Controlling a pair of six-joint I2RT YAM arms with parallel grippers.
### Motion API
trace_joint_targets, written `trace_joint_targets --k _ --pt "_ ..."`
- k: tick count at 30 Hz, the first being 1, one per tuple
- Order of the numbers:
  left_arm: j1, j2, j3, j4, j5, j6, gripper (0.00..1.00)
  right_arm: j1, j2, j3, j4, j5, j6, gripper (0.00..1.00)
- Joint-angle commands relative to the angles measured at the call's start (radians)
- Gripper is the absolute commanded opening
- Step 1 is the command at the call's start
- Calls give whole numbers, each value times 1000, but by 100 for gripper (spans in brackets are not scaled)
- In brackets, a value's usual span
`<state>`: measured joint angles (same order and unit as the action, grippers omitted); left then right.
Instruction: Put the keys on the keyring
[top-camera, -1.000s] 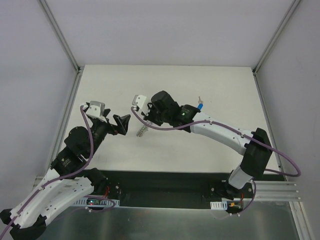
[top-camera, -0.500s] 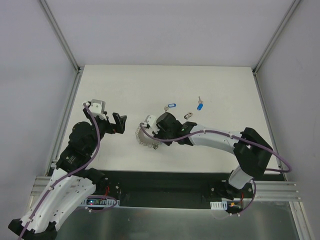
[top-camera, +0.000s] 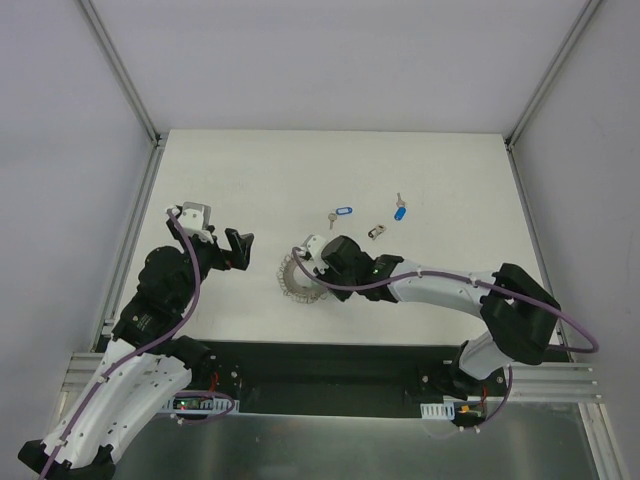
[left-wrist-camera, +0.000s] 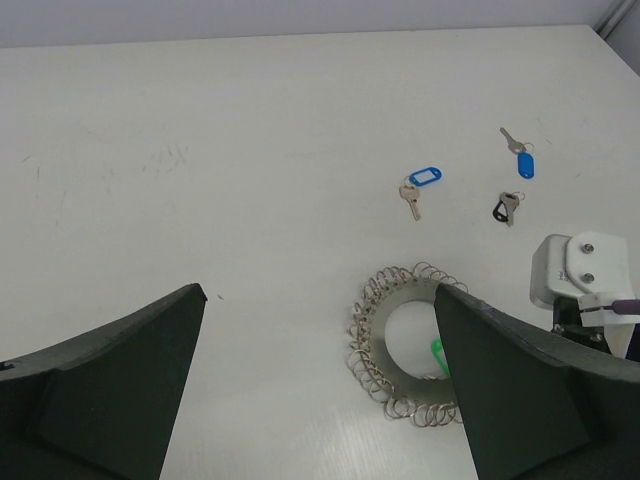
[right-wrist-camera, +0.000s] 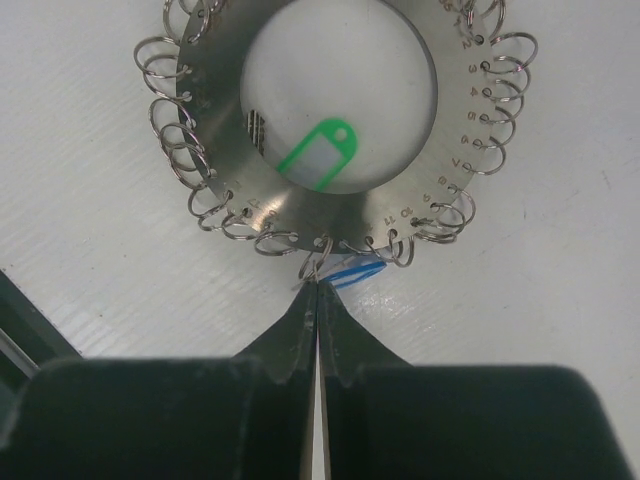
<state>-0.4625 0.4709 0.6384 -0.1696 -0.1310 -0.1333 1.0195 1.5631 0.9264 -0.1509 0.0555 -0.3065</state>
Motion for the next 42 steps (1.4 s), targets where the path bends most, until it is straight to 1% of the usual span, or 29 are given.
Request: trace_joint_targets --k 1,6,10,14,15,17,18,23,24,26,27,29,30,32,33,36,38,39,40,41,42 --pt "13 5 -9 42 -1 -6 99 19 -70 -27 -1 67 66 1" --pt "13 8 -17 48 -21 -14 99 24 -101 -52 -21 122 105 1" --pt "13 8 -20 55 -30 -20 99 33 -117 -44 -44 132 133 2" --pt "13 15 -23 55 -28 -19 99 60 -121 -37 -76 164 175 8" --pt "13 17 -23 56 -30 -17 99 67 -121 -37 -82 168 184 13" --pt "13 18 -25 55 -30 -17 99 77 -130 -28 -96 179 196 20" --pt "13 17 -25 55 -32 -17 99 80 -133 -23 -99 184 199 24" --pt "15 9 -25 55 -42 -15 99 82 -162 20 -130 233 214 35" --pt "13 5 -25 55 -44 -14 99 83 -179 23 -130 247 216 38" --pt "13 0 -26 56 -51 -14 99 82 -198 34 -136 285 216 42" --pt "13 -6 -28 55 -56 -14 99 83 -204 44 -142 300 216 47" --pt "15 -14 -28 55 -68 -15 99 83 -225 54 -151 354 219 51" --pt "15 -21 -28 55 -71 -14 99 82 -235 57 -151 369 224 57" --pt "16 -28 -31 55 -79 -14 99 76 -264 55 -147 421 236 63" --pt "16 -31 -31 55 -81 -14 99 74 -273 52 -147 437 244 71" --pt "18 -32 -31 55 -78 -20 99 50 -322 37 -144 489 289 80" --pt "21 -31 -31 55 -78 -22 99 21 -374 14 -144 527 355 86" --pt "21 -29 -29 55 -81 -28 99 7 -397 3 -147 538 372 93" --pt "22 -29 -31 55 -85 -29 99 -21 -419 -23 -145 553 391 96" --pt "24 -28 -31 53 -85 -31 99 -36 -460 -37 -148 578 449 99" --pt "25 -28 -32 53 -88 -32 99 -45 -481 -50 -156 613 478 96"
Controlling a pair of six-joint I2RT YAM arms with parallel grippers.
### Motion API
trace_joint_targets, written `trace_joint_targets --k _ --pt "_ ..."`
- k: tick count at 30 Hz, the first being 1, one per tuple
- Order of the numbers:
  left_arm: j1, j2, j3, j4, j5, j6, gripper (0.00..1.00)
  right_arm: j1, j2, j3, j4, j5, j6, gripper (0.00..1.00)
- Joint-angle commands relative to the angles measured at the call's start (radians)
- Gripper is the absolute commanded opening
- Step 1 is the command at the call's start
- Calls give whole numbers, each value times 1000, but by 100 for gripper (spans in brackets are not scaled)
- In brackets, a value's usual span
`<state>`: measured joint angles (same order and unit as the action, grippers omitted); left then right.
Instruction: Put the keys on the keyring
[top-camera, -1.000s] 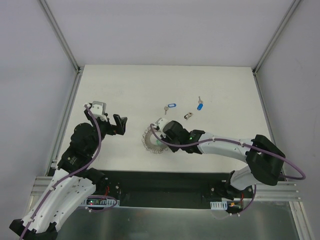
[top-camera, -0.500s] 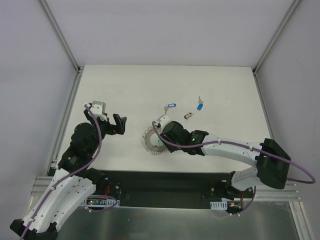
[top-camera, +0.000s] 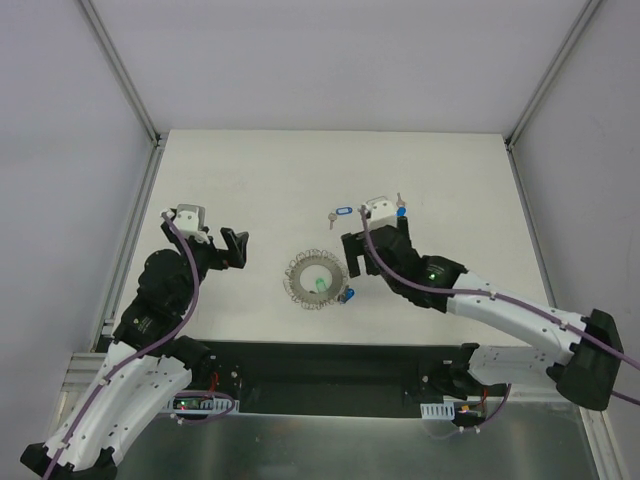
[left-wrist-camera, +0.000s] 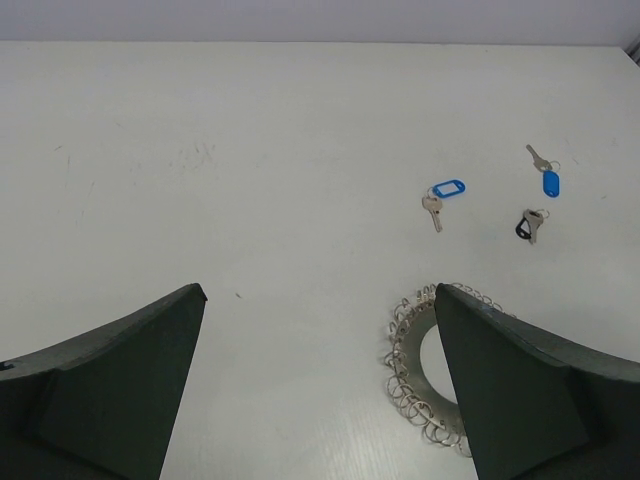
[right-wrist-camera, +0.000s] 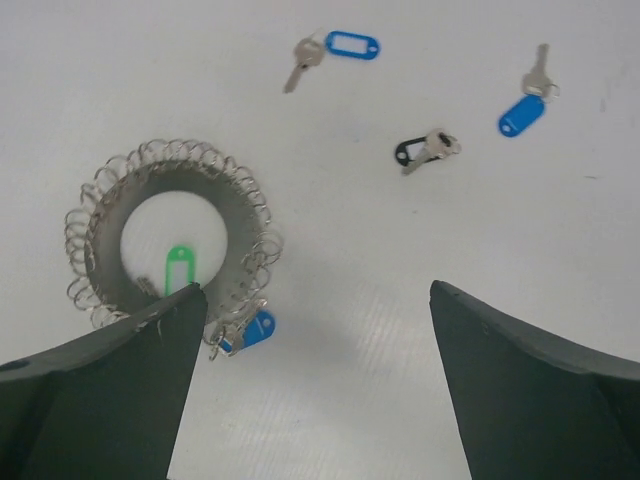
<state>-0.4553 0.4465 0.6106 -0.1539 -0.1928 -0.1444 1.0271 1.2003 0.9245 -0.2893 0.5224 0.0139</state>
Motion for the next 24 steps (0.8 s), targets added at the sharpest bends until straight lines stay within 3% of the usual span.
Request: trace_joint_targets --k 1,5,9,17,24 --pt "18 -3 -9 37 -34 -23 99 -80 -142 -64 -25 193 181 96" --pt "20 4 -18 37 -37 -29 99 -131 -292 -189 -65 365 374 96" --pt "20 61 -15 37 3 -52 99 -188 -430 -255 -302 501 809 96" --pt "20 135 -8 33 9 -61 99 -197 -620 -320 -471 648 732 97" --pt "21 130 -9 19 -37 -47 99 -196 -602 -263 -605 697 699 99"
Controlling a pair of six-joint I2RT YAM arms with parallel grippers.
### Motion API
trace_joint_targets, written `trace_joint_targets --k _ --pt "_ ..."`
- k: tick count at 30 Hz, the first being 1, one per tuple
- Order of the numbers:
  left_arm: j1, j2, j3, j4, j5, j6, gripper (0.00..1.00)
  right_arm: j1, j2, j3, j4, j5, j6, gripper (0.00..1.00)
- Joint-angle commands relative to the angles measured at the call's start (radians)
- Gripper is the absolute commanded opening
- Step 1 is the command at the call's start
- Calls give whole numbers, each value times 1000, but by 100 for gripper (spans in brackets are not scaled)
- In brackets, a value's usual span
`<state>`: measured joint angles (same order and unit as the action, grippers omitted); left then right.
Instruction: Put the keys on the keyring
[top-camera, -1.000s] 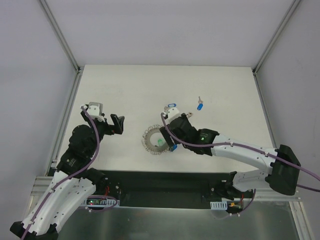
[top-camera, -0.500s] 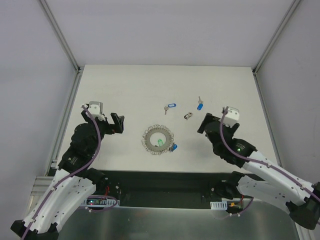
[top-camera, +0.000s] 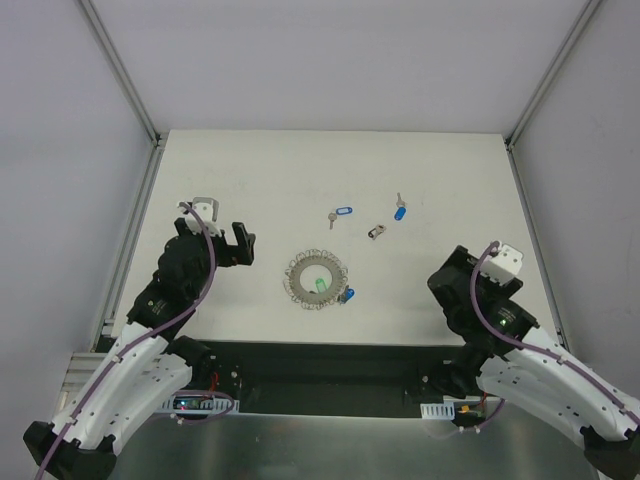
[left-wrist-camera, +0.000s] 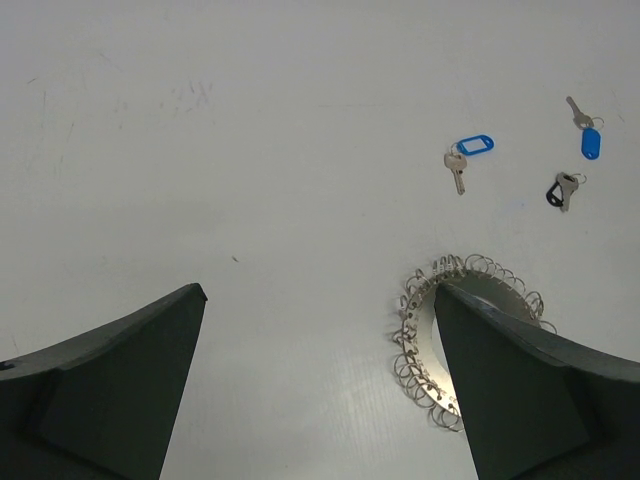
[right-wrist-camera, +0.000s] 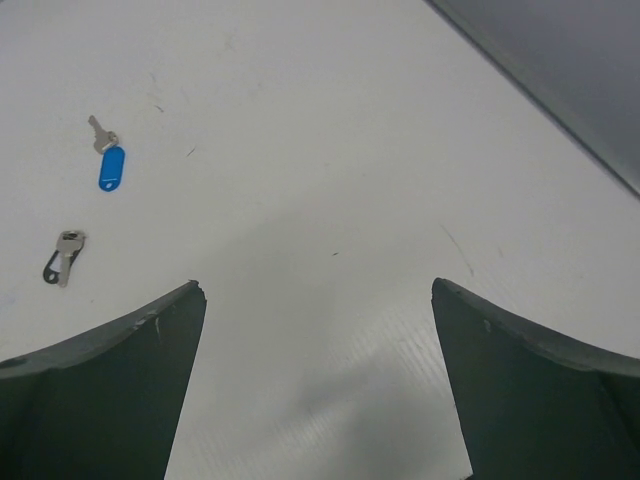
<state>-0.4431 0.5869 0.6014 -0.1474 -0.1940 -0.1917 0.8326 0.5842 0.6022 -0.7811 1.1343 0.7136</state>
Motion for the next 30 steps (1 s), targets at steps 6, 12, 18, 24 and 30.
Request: trace_joint_targets --k 6,12,18,24,30 --pt "12 -45 5 -1 -88 20 99 2 42 102 -213 127 -11 99" --pt "15 -79 -2 0 -145 32 99 19 42 110 -158 124 -80 97" --pt "18 -75 5 -1 -147 40 99 34 45 120 -121 117 -124 95" --pt "24 -67 8 -4 -137 31 99 37 43 151 -133 117 -157 93" --pt "30 -75 11 -7 -136 29 99 46 40 159 -83 134 -221 94"
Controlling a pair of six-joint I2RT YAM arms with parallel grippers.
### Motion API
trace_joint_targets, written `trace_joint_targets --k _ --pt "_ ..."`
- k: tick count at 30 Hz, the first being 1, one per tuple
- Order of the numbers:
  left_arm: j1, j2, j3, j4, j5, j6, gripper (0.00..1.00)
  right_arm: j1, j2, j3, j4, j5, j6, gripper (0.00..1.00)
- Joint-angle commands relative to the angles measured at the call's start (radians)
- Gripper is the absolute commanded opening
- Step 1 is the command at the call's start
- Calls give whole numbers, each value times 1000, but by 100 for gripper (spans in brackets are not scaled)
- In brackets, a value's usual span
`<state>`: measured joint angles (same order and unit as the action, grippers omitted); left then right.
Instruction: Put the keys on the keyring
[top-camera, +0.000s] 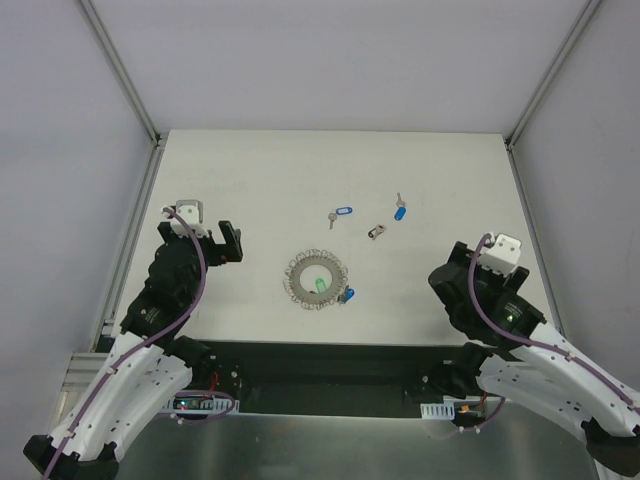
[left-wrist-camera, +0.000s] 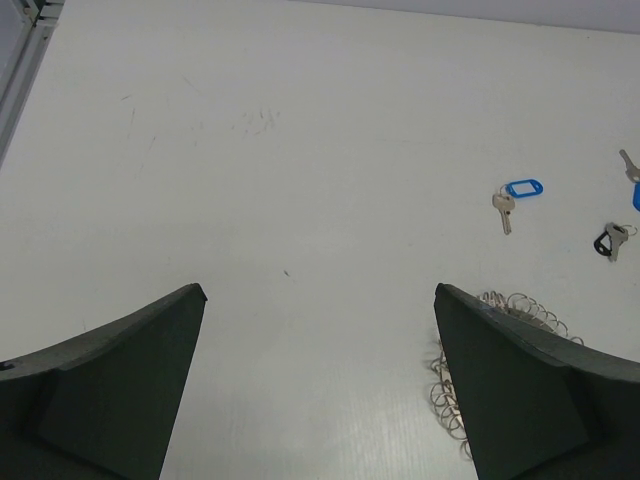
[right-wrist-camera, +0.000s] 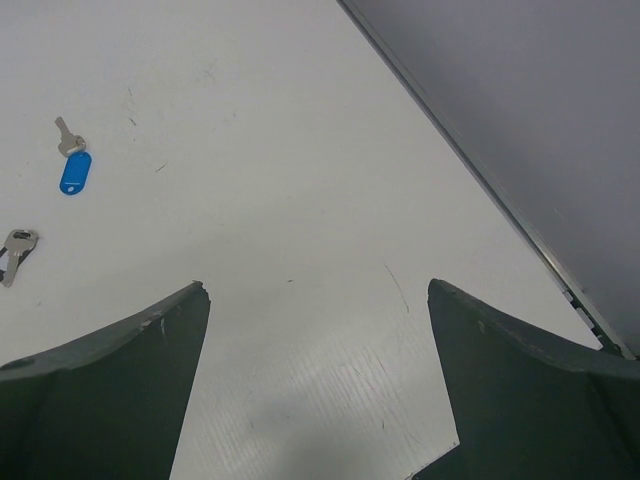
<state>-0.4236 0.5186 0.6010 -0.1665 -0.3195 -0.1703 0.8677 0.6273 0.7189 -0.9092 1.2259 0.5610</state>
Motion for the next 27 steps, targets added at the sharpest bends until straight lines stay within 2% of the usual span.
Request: trace_joint_targets --k 1,7,13,27 --pt "11 -8 11 12 -12 8 99 13 8 48 46 47 -72 94" --pt "20 -40 11 12 -41 15 99 22 46 97 1 87 -67 93" --pt "42 -88 5 12 -93 20 99 25 11 103 -10 132 -59 92" --pt "66 -91 3 12 -84 12 99 28 -29 79 -7 149 -41 86"
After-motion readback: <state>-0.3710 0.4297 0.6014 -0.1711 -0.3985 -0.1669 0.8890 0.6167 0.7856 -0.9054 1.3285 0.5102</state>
